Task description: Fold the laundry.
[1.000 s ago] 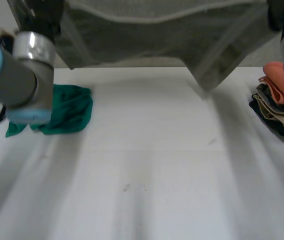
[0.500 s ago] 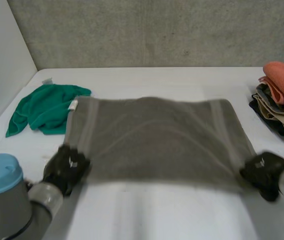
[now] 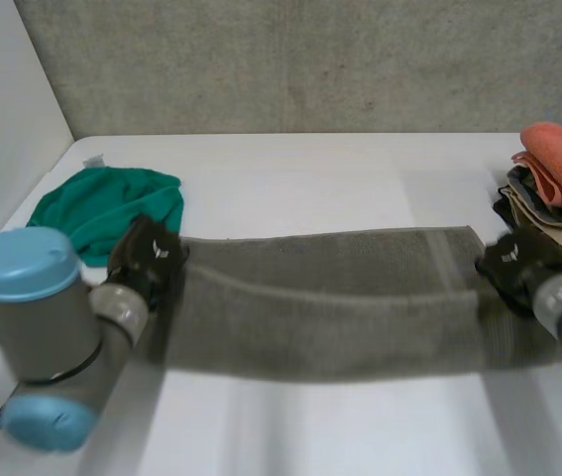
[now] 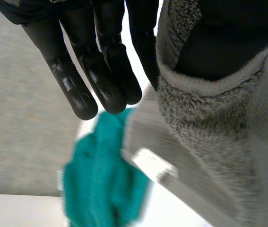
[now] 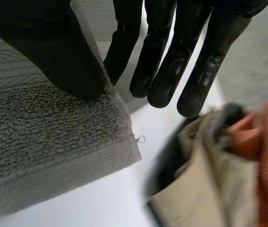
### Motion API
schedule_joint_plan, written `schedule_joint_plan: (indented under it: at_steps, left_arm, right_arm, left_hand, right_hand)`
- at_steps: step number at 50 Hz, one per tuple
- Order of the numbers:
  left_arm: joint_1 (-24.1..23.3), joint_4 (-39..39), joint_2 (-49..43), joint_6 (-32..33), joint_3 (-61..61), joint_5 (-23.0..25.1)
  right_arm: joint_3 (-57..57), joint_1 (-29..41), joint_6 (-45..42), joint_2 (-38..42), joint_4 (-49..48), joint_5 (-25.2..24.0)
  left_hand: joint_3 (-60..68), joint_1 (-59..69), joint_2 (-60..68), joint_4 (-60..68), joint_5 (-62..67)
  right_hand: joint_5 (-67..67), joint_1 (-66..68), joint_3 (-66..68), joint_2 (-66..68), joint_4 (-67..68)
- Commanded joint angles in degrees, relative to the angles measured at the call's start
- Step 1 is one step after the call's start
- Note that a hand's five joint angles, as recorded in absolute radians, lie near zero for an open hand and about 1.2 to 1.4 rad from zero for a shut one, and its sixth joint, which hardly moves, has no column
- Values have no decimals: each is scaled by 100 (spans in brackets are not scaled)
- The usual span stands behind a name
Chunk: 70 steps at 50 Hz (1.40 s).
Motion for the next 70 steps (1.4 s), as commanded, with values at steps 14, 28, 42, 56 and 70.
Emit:
schedule_joint_plan:
  at_steps: [14,28,42,56,70]
  left_arm:
    - [-34,1275,-2678,490,3083,-388]
    - [-306,1355,-1246,437,1528,-414]
    - [228,1320,-313,-538,226,78]
    - [739,1302,-1262,-521,902,895]
    - [748,1030,-1570,-512,1096,931]
  right_arm:
    - [-3280,900,225,3160,-2201,617]
    - [-1637,760,2422,956,-1499,354]
    - [-327,-470,2696,181,75,-1088]
    - [16,-559,2660,181,-206,-1106]
    - [210,-524,2660,190,-470,-1088]
  left_hand:
    - [-5847,-5717,-5875,-5891,-5591]
    - [-5847,-5717,-5875,-5891,-5591]
    - [-5847,-5717,-5875,-5891,-5591]
    - [-5847,-5717,-5875,-5891,-5591]
    - [-5847,-5717,-5875,-5891,-5591]
  right_hand:
    - [-5714,-4728,-5800,-5763,-5828]
    - [-5714,-4728,-5800,-5763,-5828]
    - [-5714,-4728,-5800,-5763,-5828]
    - [-5714,-4728,-5800,-5763,-5828]
    - [-5714,-4728,-5800,-5763,-5828]
